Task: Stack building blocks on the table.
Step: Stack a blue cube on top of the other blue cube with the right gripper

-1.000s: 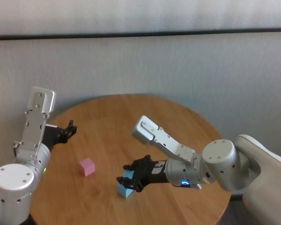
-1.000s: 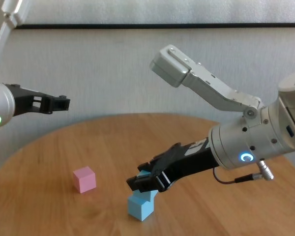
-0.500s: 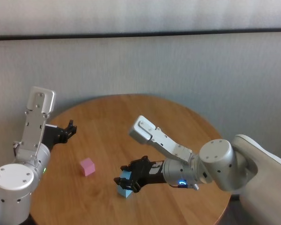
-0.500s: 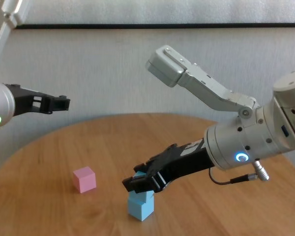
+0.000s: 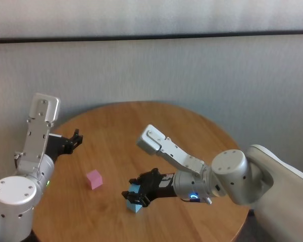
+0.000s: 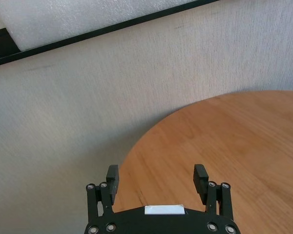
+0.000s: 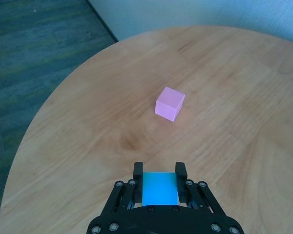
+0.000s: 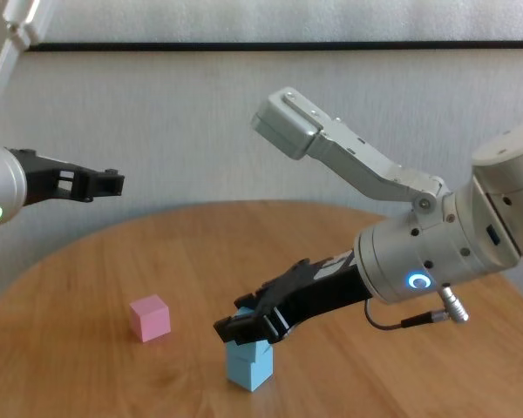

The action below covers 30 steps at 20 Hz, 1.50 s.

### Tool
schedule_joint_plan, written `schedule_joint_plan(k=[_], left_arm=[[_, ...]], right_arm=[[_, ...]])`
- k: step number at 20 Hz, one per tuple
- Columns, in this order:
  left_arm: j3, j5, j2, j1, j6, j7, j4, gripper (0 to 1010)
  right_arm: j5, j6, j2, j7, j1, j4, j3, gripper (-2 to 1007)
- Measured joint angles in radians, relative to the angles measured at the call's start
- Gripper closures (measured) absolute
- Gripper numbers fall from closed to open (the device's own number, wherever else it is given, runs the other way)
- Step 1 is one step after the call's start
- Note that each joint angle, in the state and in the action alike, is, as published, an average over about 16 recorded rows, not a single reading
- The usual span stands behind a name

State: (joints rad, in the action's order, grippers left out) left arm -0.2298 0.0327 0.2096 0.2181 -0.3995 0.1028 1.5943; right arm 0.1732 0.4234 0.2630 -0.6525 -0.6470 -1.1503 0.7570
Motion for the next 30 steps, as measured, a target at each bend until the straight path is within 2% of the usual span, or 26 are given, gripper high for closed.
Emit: schedule_joint_plan(k=[8,16,21,25,28,30], left_arm=[[0.0,0.0,0.0,0.0,0.0,0.0,0.0,10],[0.0,0.0,0.0,0.0,0.0,0.0,0.0,10],[0.0,0.0,0.0,0.0,0.0,0.0,0.0,10],[0.0,0.0,0.0,0.0,0.0,0.0,0.0,10],[0.0,0.0,0.0,0.0,0.0,0.0,0.0,10],[0.0,0.0,0.0,0.0,0.0,0.0,0.0,10]], right_arm=[[-0.004,-0.004,-0.013,-0.001,-0.01,0.024,0.001,635],[-0.006,-0.007,-0.015,-0.002,-0.013,0.03,0.003,607],[-0.006,-0.006,-0.014,-0.002,-0.012,0.027,0.003,509],[-0.004,-0.008,-0.013,-0.001,-0.011,0.024,0.001,388],[-0.003,-0.02,-0.013,0.004,-0.009,0.02,-0.003,280],[-0.004,-0.04,-0.013,0.014,-0.007,0.016,-0.008,209]])
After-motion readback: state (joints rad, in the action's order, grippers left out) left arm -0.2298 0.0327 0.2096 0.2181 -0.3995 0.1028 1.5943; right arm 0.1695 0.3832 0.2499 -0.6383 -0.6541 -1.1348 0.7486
